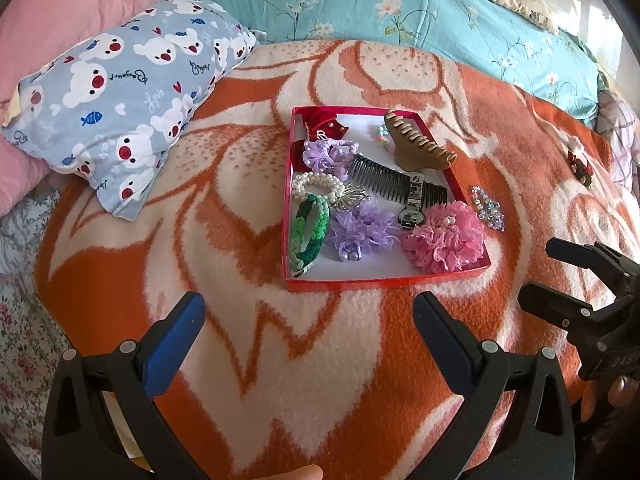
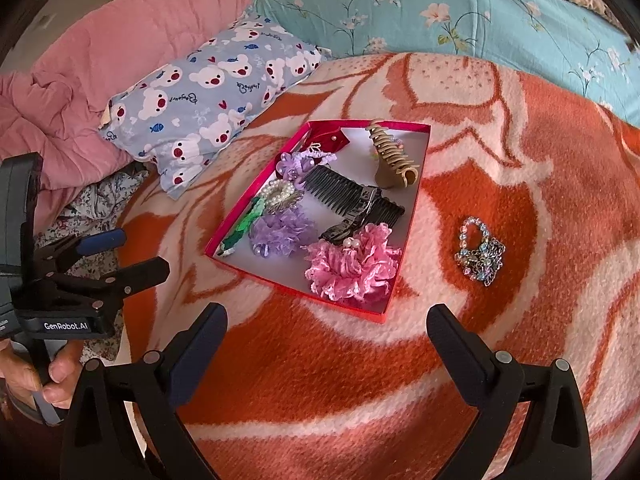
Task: Organize jewelry
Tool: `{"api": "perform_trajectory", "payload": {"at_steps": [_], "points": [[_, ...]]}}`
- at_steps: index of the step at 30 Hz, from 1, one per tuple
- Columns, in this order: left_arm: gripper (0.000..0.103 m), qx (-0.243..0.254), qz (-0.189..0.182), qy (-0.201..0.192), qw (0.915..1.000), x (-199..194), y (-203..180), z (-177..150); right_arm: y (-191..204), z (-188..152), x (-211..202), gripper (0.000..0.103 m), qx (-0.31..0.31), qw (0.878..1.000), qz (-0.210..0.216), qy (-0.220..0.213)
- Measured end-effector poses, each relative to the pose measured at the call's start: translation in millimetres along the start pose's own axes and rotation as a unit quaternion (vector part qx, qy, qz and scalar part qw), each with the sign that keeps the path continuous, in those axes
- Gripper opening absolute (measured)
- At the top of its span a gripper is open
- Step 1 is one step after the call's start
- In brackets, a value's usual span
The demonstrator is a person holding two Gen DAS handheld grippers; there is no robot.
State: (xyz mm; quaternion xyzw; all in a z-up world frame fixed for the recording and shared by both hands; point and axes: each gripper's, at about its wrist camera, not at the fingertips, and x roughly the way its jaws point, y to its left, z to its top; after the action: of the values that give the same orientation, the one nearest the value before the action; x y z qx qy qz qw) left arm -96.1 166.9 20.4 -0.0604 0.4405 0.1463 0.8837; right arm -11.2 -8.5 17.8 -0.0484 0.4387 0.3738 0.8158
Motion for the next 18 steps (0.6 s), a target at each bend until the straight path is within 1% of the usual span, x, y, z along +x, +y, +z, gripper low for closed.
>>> {"api": "perform_trajectory", "payload": {"at_steps": [18], "points": [[0.103,0.002,0.003,-0.001,1.0,0.5,-3.0,-4.8,1.0,-5.9,-1.9,0.101,0.006,1.0,0.004,-0.005]]}}
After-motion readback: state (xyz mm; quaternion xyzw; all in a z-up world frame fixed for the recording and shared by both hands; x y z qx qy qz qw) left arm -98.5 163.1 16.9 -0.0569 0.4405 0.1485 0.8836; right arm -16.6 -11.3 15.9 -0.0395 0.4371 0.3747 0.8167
